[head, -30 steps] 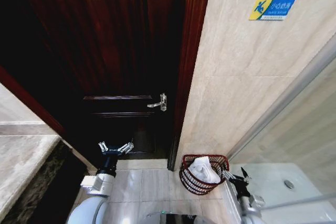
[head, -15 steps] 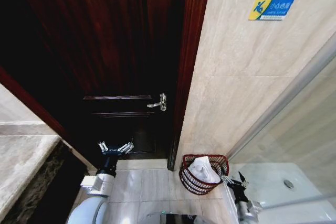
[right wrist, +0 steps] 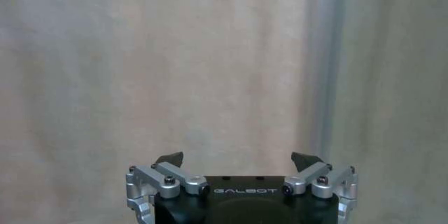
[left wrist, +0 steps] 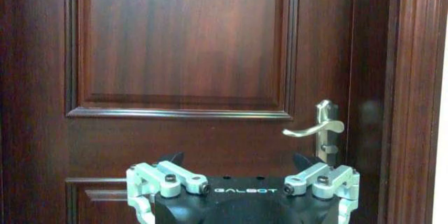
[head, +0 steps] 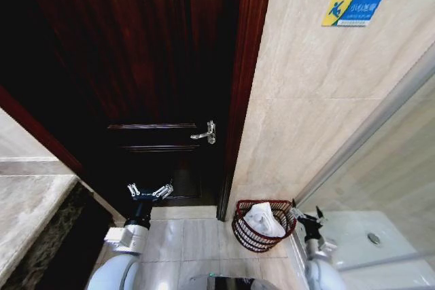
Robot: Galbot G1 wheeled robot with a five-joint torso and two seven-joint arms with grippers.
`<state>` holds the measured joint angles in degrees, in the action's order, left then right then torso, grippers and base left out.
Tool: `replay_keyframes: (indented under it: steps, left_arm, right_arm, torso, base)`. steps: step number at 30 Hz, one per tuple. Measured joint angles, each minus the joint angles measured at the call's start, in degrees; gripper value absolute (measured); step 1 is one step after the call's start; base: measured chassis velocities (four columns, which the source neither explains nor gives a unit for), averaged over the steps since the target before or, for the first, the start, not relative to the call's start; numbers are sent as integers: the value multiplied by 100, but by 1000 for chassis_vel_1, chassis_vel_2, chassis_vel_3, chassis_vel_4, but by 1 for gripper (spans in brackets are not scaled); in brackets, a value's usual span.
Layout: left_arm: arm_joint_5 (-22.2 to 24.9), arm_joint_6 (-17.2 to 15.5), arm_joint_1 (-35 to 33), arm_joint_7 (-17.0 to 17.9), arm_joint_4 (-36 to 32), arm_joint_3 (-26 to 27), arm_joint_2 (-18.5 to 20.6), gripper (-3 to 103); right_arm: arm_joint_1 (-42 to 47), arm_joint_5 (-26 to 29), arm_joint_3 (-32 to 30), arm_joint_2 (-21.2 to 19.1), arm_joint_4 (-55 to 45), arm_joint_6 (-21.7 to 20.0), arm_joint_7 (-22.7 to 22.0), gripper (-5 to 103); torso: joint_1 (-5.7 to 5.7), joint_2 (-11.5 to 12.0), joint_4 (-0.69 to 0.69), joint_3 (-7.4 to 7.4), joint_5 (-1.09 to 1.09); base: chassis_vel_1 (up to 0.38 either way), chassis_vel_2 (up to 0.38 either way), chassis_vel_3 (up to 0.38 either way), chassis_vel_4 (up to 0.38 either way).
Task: Discard the used towel into the hamper.
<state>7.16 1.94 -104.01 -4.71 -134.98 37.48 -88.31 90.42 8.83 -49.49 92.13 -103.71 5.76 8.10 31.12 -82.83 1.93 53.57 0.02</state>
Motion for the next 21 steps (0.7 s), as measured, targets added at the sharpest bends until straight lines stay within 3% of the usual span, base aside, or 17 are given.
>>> replay_keyframes:
  steps: [3,6,12,21]
  left_arm:
    - [0,0,0,0,0,0,-1,100]
    - [0,0,0,-1,0,0,0,100]
    - [0,0,0,0,0,0,0,100]
    - [0,0,0,0,1,0,0,100]
  right_arm:
    - [186,38,69,0,-139,65,135,100]
    - [877,132,75,20,-417,586,495,100]
    - [1550,138,76,15,-751,1187,639,100]
    - [1556,-17,173,9,-575,1289,657,100]
  torso:
    - [0,0,4,0,-2]
    - [0,0,-1,-1,0]
    - [-1,-1,-1,-1,-3]
    - [-1,-1,1,0,-1]
  base:
    - [0,0,0,0]
    - [0,0,0,0]
    - [0,0,0,0]
    - [0,0,0,0]
